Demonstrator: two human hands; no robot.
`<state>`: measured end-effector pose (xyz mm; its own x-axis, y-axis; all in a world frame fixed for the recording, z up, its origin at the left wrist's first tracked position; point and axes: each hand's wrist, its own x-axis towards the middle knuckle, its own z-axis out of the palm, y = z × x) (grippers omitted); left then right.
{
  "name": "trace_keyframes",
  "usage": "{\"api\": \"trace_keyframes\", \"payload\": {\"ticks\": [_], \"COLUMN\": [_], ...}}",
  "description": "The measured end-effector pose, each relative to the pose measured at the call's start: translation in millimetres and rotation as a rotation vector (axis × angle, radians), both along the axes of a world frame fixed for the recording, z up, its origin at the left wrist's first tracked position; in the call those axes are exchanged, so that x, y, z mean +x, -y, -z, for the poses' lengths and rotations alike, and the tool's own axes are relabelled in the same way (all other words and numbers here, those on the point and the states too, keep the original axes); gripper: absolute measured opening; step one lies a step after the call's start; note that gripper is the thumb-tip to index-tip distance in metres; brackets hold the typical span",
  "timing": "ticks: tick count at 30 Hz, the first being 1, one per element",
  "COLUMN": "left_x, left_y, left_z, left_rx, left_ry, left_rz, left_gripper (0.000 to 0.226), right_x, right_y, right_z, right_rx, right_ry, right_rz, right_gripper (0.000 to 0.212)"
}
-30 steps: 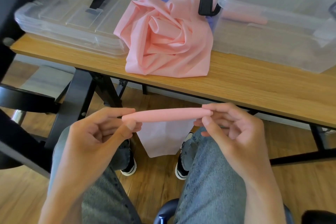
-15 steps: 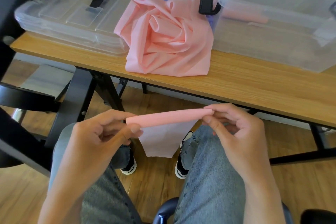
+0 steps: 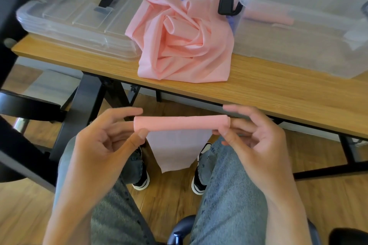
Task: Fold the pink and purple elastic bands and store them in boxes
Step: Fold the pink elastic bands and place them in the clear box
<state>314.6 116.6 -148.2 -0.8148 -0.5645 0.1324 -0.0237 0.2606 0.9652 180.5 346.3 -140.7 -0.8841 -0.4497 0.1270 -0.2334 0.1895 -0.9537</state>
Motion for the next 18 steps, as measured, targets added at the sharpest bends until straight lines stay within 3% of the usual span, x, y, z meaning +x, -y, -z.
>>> {"api": "trace_keyframes", "payload": {"ticks": [2, 9, 18], "left_x": [0.8, 2.8, 1.2], "left_y": [1.3, 3.3, 2.5], "left_z": [0.4, 1.5, 3.0], "left_rx": [-0.013, -0.036, 0.060], "left_ry": [0.019, 0.063, -0.005], "left_rz": [0.003, 0.037, -0.008], "left_gripper": [0.052, 0.036, 0.030], "right_x": [-0.7, -3.6, 0.8], "right_y": [-1.4, -2.6, 1.2], "right_z": [1.2, 6.7, 2.2], "right_rx": [0.045, 0.115, -0.049], "right_ry": [-0.013, -0.115, 0.031], "right_rz": [0.015, 0.048, 0.006], "right_gripper": [0.042, 0.022, 0.021]}}
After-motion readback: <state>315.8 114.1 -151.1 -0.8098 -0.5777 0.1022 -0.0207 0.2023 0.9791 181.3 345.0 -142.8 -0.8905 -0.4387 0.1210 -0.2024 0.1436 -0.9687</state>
